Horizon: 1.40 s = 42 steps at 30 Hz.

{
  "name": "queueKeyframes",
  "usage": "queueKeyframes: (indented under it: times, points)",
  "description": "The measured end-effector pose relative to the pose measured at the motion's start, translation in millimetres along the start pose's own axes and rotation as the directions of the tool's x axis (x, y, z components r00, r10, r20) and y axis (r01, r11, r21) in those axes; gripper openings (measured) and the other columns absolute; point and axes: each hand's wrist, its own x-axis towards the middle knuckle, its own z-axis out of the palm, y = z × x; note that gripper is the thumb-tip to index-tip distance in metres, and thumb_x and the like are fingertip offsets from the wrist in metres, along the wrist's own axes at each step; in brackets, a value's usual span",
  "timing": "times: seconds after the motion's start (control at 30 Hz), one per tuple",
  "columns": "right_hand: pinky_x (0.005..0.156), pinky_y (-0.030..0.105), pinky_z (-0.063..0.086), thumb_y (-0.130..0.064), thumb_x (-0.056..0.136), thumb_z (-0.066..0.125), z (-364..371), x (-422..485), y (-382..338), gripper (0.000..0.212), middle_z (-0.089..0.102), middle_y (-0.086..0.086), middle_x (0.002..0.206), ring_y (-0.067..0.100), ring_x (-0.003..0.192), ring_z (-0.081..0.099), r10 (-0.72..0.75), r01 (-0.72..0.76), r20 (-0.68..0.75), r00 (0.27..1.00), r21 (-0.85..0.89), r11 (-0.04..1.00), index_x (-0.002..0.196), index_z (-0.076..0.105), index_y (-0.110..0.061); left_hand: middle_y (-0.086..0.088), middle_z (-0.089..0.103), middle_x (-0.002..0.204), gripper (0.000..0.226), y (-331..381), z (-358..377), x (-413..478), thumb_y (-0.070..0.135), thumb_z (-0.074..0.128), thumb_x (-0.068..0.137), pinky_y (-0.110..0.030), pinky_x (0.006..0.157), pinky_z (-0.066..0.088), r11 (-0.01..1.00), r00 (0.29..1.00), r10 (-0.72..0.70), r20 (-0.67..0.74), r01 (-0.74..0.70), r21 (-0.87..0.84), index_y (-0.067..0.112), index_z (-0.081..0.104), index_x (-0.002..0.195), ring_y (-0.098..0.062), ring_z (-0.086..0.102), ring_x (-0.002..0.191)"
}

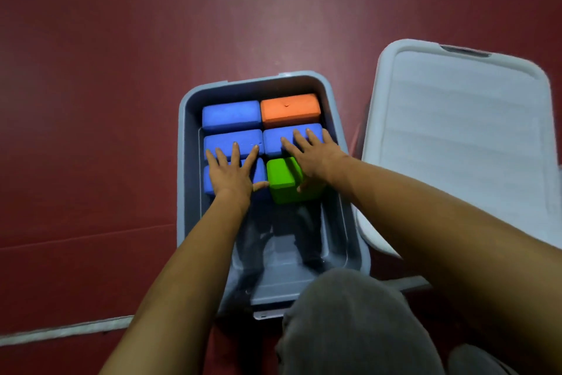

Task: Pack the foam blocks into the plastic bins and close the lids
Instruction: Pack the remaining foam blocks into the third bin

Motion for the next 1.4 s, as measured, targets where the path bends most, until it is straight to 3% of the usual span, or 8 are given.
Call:
queueKeyframes:
  times: [0.17, 0.23, 0.3, 0.37, 0.63, 0.83, 1.07, 1.4]
  points:
    - [0.12, 0.059, 0.009, -0.063, 0.091, 0.057, -32.6, -55.1, 15.3, 0.101, -0.003, 0.007, 0.168, 0.037, 0.154, 0.0, 0.022, -0.025, -0.038, 0.999, -0.076, 0.997, 0.159, -0.012, -0.034, -0.011, 0.009, 0.166, 0.091, 3.9, -76.9, -16.6, 0.082, 0.019, 0.087, -0.062, 0.117, 0.015, 0.998, 0.985, 0.063, -0.158, -0.067, -0.017, 0.036, -0.021, 0.154, -0.045, 0.016, 0.148]
    - [0.118, 0.055, 0.019, -0.058, 0.092, 0.059, -46.7, -79.3, 22.5, 0.085, 0.017, 0.008, 0.165, 0.035, 0.151, 0.016, 0.058, -0.062, -0.051, 0.997, -0.091, 0.994, 0.159, 0.014, -0.035, -0.01, 0.011, 0.166, 0.089, 9.0, -107.9, -28.4, 0.081, 0.019, 0.088, -0.06, 0.117, 0.015, 0.994, 0.968, 0.092, -0.232, -0.102, -0.032, 0.037, -0.017, 0.156, -0.043, 0.015, 0.149]
    - [0.109, 0.046, 0.029, -0.044, 0.095, 0.058, -60.2, -105.9, 29.2, 0.047, 0.051, 0.004, 0.145, 0.03, 0.135, 0.041, 0.066, -0.084, -0.158, 0.985, -0.115, 0.99, 0.139, 0.051, -0.03, -0.01, 0.012, 0.166, 0.089, 16.0, -136.8, -43.7, 0.082, 0.021, 0.087, -0.06, 0.117, 0.014, 0.989, 0.947, 0.121, -0.297, -0.139, -0.042, 0.038, -0.014, 0.156, -0.042, 0.014, 0.149]
    - [0.104, 0.042, 0.031, -0.029, 0.097, 0.053, -71.6, -134.4, 35.1, 0.025, 0.065, 0.001, 0.126, 0.027, 0.122, 0.052, 0.091, -0.13, -0.265, 0.96, -0.132, 0.983, 0.119, 0.064, -0.026, -0.01, 0.014, 0.165, 0.09, 24.9, -162.4, -60.2, 0.083, 0.023, 0.086, -0.06, 0.117, 0.016, 0.984, 0.922, 0.156, -0.355, -0.178, -0.03, 0.038, -0.012, 0.157, -0.042, 0.015, 0.149]
    - [0.114, 0.052, 0.026, -0.037, 0.096, 0.059, -72.1, -247.3, 79.5, 0.029, 0.066, 0.003, 0.118, 0.028, 0.122, 0.053, 0.289, -0.355, -0.365, 0.885, -0.126, 0.926, 0.12, 0.062, -0.021, -0.005, -0.005, 0.168, 0.092, 81.0, -234.0, -130.0, 0.086, 0.013, 0.085, -0.058, 0.12, 0.009, 0.962, 0.879, 0.273, -0.391, -0.251, 0.107, 0.036, -0.022, 0.154, -0.038, -0.002, 0.153]
    - [0.115, 0.053, 0.024, -0.044, 0.095, 0.061, -44.0, -350.4, 125.0, 0.037, 0.063, 0.003, 0.126, 0.027, 0.128, 0.049, 0.477, -0.506, -0.377, 0.794, 0.025, 0.862, 0.126, 0.059, -0.023, -0.005, 0.001, 0.168, 0.09, 146.6, -294.1, -191.5, 0.085, 0.012, 0.086, -0.058, 0.119, 0.009, 0.915, 0.775, 0.403, -0.487, -0.359, 0.187, 0.035, -0.014, 0.157, -0.036, 0.0, 0.153]
    - [0.115, 0.056, 0.023, -0.047, 0.091, 0.065, 2.1, -505.9, 190.5, 0.046, 0.061, 0.006, 0.131, 0.03, 0.129, 0.047, 0.747, -0.698, -0.283, 0.602, 0.269, 0.664, 0.128, 0.056, -0.021, -0.005, 0.005, 0.167, 0.09, 256.2, -374.8, -277.2, 0.083, 0.018, 0.088, -0.057, 0.119, 0.011, 0.785, 0.552, 0.615, -0.563, -0.499, 0.367, 0.034, -0.006, 0.159, -0.036, 0.003, 0.153]
    - [0.114, 0.056, 0.025, -0.058, 0.088, 0.063, 116.5, -709.0, 218.8, 0.061, 0.059, 0.006, 0.134, 0.03, 0.131, 0.047, 0.955, -0.86, -0.063, 0.29, 0.422, 0.289, 0.135, 0.051, -0.021, -0.004, -0.001, 0.167, 0.09, 442.3, -419.0, -436.7, 0.084, 0.013, 0.086, -0.057, 0.12, 0.012, 0.477, 0.21, 0.859, -0.467, -0.66, 0.581, 0.034, -0.011, 0.158, -0.036, -0.001, 0.153]
